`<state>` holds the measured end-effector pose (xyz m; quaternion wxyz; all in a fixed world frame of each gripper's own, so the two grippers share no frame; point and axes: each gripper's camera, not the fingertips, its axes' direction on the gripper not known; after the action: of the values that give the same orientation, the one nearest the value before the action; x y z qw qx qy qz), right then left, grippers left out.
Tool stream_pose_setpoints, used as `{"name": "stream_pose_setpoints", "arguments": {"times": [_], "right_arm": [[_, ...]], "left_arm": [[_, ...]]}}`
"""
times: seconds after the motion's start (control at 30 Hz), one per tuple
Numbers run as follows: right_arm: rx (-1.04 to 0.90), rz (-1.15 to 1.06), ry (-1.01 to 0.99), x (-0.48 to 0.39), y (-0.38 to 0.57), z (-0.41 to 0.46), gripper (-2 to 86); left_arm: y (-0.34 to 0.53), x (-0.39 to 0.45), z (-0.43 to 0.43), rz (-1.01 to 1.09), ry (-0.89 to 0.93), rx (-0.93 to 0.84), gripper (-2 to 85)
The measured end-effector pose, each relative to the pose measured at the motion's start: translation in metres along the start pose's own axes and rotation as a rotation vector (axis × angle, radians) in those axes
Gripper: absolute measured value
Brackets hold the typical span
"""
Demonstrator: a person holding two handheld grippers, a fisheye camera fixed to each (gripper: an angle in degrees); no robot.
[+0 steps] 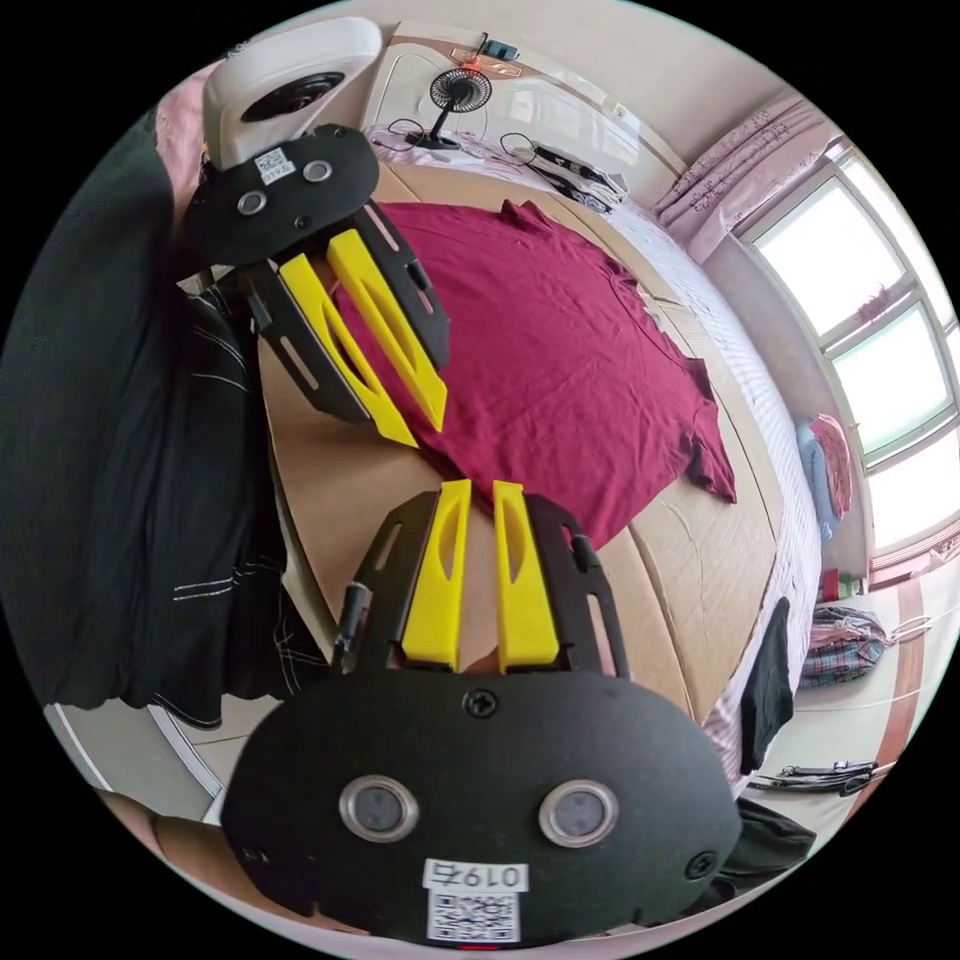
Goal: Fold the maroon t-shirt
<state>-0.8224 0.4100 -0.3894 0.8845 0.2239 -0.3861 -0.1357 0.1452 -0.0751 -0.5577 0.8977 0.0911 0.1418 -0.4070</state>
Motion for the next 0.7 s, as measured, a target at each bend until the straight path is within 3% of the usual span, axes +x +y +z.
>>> {"name": "stream_pose_setpoints", "arguments": {"times": [0.23, 0.7], "right_arm": [[-0.019, -0.007, -0.010, 0.022, 0.000, -0.029, -0.8], [-0.017, 0.108, -0.045, 0.110, -0.002, -0.100, 2.7]], "left_arm": [[0.004, -0.015, 0.015, -0.013, 0.019, 0.008, 1.0], [0.034, -0.052, 0.054, 0.005, 0.040, 0.028, 0.9]]}}
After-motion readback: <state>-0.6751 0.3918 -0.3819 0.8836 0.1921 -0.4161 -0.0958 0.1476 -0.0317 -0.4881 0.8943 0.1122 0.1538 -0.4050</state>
